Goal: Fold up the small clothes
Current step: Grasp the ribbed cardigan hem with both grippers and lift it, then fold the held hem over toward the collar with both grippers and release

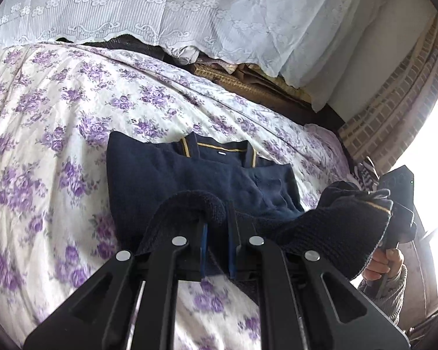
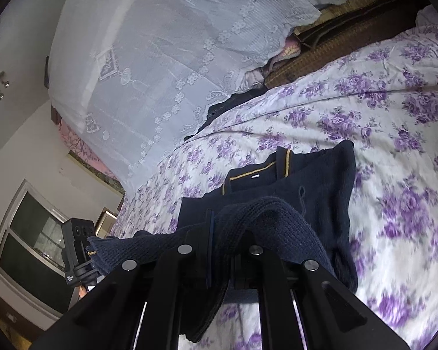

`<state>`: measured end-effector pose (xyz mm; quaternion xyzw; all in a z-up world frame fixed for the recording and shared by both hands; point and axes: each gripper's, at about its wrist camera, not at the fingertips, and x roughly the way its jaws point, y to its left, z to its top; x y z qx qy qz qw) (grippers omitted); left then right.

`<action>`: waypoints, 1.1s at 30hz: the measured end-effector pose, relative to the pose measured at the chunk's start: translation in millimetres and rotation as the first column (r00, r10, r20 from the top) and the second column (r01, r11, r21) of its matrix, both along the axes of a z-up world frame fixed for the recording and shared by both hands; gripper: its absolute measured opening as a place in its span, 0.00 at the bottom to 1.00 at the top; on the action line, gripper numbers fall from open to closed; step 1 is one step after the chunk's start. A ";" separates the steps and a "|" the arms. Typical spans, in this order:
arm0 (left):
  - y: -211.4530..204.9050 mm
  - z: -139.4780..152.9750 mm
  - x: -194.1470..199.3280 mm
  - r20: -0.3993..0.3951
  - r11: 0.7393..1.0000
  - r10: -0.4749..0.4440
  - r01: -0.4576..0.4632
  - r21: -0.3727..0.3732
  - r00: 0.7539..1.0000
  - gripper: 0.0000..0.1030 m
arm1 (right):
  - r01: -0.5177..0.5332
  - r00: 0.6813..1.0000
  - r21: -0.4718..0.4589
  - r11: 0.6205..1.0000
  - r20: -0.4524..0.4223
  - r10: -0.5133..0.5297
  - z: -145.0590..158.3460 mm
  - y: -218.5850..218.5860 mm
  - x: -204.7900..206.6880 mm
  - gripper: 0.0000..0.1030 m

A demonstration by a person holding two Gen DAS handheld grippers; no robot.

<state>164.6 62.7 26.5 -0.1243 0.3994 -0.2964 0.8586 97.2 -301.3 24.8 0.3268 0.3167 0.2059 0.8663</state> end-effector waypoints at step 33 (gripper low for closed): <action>10.0 -45.8 64.8 -0.101 0.998 0.025 -0.031 -0.060 0.995 0.52 | 0.015 0.995 0.078 0.997 -0.101 -0.007 -59.4 -34.0 63.7 0.41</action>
